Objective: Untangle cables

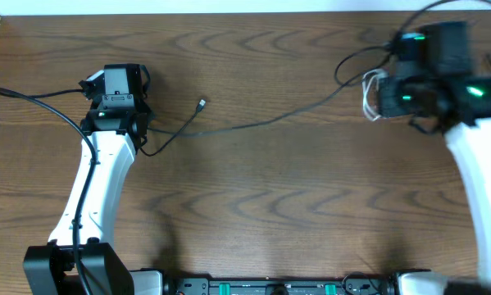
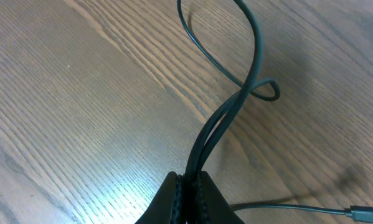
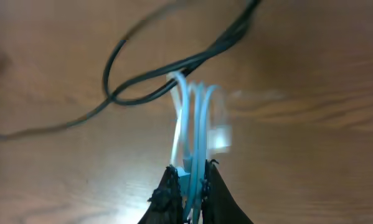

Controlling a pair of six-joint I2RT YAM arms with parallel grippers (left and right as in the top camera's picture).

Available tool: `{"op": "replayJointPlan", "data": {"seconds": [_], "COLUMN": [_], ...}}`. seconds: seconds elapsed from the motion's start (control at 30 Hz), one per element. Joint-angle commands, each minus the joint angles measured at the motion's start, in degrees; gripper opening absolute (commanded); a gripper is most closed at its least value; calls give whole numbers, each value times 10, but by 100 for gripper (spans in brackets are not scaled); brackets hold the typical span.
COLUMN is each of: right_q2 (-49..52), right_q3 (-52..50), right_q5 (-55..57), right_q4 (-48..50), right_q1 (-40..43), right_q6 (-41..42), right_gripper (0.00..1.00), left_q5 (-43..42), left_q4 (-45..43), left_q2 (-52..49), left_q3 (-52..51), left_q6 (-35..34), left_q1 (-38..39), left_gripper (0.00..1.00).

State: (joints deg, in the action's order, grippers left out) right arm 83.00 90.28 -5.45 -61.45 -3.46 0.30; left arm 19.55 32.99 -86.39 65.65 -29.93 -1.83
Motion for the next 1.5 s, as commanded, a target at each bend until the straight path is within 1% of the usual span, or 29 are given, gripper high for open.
{"op": "replayJointPlan", "data": {"seconds": [0.0,0.13,0.3,0.43,0.53,0.67,0.77,0.87,0.97,1.07,1.2,1.3,1.37,1.47], "right_q2": [-58,-99,-106,-91,-70,-32,0,23,35,41,43,43,43,44], "right_q3": [10,10,10,10,10,10,10,10,10,10,10,10,10,8], "right_q5": [-47,-99,-177,-200,-211,-232,-289,-326,-344,-333,-277,-228,-176,-82], "right_q4": [17,53,104,148,171,184,194,192,177,156,141,137,125,108], "right_q1": [58,147,259,346,403,462,496,511,505,492,477,469,462,457], "right_q6": [29,54,92,144,167,183,186,185,164,135,133,134,139,182], "right_gripper": [1,3,3,4,4,3,2,1,1,1,1,1,1,1], "left_q5": [2,2,7,7,7,7,7,7,4,-33,-136,-177,-205,-239], "left_q4": [-1,-1,-3,-3,-3,-10,-15,-30,-44,-55,-72,-74,-78,-81], "left_q2": [-4,-5,-9,-30,-48,-70,-79,-80,-80,-79,-75,-63,-49,-24], "left_q3": [9,9,9,9,9,9,9,9,9,9,9,9,9,9], "left_q6": [3,3,4,4,4,4,5,29,43,58,122,131,141,148], "left_q1": [-3,-3,-3,-10,-17,-26,-33,-39,-40,-39,-39,-39,-38,-34], "left_gripper": [8,8,8,8,9,8,8,8,8,8,8,8,8,8]}}
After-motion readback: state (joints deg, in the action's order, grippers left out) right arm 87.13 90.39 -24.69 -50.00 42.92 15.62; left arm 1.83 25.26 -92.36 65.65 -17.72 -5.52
